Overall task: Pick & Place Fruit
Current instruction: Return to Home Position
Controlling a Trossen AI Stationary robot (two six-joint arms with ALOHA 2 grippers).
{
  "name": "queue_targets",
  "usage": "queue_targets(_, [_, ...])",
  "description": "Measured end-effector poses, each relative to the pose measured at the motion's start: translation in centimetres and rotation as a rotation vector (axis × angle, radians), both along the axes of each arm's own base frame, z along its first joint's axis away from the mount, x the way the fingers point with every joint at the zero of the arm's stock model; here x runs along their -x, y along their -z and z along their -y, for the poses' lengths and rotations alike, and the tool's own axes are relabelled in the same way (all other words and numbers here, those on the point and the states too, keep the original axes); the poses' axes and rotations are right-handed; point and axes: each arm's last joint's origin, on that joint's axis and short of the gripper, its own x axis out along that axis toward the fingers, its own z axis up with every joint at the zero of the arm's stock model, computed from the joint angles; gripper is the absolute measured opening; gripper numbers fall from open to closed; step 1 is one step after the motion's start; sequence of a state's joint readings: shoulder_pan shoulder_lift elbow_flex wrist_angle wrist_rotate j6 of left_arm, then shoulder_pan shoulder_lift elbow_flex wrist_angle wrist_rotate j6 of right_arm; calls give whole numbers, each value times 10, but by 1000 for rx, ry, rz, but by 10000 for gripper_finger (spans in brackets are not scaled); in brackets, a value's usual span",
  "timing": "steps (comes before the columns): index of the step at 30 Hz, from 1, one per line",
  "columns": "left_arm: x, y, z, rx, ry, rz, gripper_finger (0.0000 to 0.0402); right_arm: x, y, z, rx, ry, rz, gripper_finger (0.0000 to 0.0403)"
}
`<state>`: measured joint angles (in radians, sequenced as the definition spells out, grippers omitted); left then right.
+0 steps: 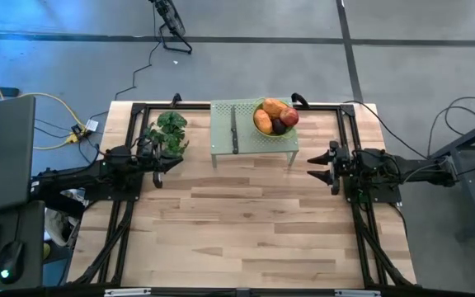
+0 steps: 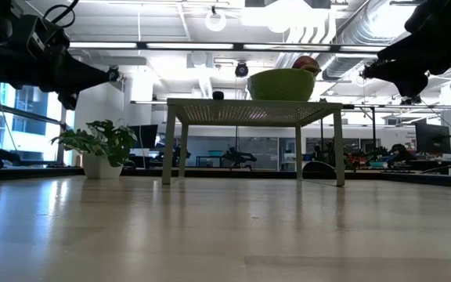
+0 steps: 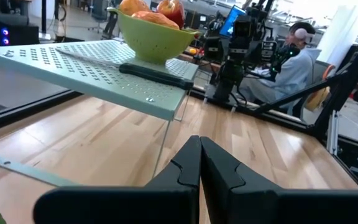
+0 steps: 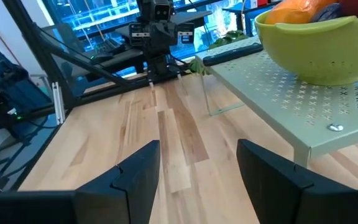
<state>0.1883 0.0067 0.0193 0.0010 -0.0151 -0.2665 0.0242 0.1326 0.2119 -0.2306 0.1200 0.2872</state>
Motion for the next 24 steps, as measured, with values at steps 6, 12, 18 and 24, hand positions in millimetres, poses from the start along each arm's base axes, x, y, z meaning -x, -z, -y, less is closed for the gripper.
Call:
queue_targets(6, [0,0,1,0,26,-1,1,0,-1,-2,-27,-74,7,206])
queue_targets(12, [0,1,1,-7,31,-4,1,-1,-3,-3,-40,-116,33,206])
queue_targets(18, [0,1,1,-7,31,-5,1,-8,20,-5,-42,-145,64,206])
queue_targets(24, [0,1,1,-7,32,-6,1,-11,34,-5,-38,-147,85,206])
